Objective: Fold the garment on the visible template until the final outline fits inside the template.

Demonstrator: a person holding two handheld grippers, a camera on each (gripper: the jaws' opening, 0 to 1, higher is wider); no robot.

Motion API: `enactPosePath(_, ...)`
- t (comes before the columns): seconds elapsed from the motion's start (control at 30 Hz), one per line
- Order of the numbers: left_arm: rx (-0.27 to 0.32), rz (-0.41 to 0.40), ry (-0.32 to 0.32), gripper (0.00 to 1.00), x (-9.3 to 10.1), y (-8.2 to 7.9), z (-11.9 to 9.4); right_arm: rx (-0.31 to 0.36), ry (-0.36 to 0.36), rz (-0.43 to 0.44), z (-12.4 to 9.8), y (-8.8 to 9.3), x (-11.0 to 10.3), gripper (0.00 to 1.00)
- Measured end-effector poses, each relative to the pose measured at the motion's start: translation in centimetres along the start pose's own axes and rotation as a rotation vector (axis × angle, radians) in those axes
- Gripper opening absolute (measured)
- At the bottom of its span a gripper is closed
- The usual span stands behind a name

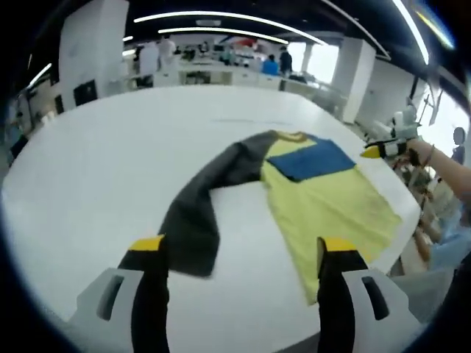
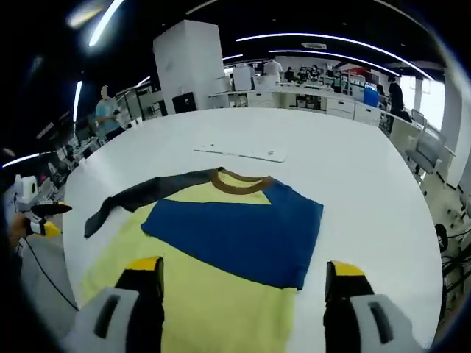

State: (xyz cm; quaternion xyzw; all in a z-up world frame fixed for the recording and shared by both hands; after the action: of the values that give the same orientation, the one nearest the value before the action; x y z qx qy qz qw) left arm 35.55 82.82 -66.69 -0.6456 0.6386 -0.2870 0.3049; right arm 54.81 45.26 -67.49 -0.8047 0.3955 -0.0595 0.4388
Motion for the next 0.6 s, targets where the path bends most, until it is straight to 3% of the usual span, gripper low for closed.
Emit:
enactPosePath(0.3, -0.021, -0.069, -0.067, 0.74, -1.9, 1.1, 0.9, 0.088, -0.041, -0.015, -2.3, -0.9, -3.3, 0.99)
enactPosePath(0.6, -0.061, -0.159, -0.124, 0.66, -3.8, 2.6, 2.4, 0.12, -0.084, -0.024, -3.9, -0.1, -6.2, 0.97)
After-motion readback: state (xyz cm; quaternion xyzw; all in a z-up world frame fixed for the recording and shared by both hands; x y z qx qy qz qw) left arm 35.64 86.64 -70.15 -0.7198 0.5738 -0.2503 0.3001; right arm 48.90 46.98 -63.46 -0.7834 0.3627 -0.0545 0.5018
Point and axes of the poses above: the point that each gripper's makers call its tool centre point, and the gripper's own axes: z roughly forward along the fingers, x roughly to its right, y roughly out of its underside, the point moved 3 cm from there along -z, roughly backward along the fingers, and after that the axes turned 13 degrees about -y, right-handed, at the moved point
